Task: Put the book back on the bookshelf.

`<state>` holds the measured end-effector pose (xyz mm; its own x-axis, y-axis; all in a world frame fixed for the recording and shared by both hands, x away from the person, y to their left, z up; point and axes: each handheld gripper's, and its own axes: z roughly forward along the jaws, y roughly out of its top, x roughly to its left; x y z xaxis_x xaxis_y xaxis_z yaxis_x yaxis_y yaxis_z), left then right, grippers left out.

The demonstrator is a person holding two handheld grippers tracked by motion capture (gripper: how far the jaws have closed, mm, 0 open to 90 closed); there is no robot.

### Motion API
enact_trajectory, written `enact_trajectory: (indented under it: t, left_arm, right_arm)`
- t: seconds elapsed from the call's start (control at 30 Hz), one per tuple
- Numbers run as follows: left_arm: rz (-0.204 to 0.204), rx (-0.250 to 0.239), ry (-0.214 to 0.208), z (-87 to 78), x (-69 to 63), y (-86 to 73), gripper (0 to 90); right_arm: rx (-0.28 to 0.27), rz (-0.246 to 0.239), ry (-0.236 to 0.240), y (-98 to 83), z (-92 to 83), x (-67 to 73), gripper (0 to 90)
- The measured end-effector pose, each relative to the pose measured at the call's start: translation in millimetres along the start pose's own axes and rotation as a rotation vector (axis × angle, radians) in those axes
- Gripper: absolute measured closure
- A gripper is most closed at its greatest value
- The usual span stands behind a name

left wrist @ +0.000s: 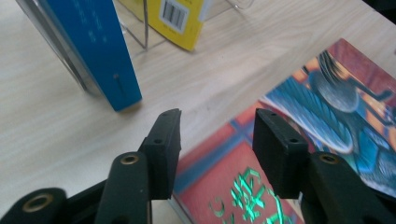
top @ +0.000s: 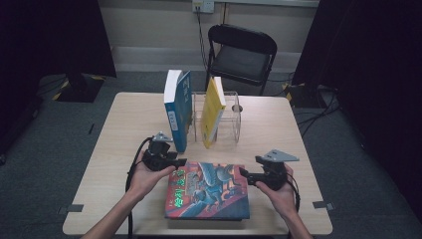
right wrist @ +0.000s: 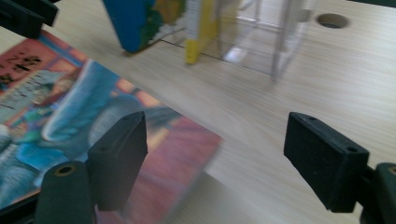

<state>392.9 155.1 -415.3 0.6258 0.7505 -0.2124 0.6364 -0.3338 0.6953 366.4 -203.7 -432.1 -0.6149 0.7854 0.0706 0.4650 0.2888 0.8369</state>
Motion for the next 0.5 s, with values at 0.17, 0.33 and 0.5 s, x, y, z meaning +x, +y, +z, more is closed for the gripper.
enact_trajectory:
  t: [0.17, 0.33, 0.5]
  left_arm:
    - [-0.032, 0.019, 0.003, -5.5, 7.0, -22.3, 49.8]
    - [-0.053, 0.017, -0.020, -7.9, 11.7, -40.3, 53.2]
    - [-0.016, 0.009, -0.034, -6.7, 2.1, -47.6, 53.4]
  right_arm:
    - [0.036, -0.050, 0.050, 5.3, 26.8, 19.6, 19.4]
    - [0.065, -0.055, 0.074, 6.5, 42.7, 24.8, 19.9]
    - [0.093, -0.056, 0.093, 3.3, 53.0, 26.3, 19.2]
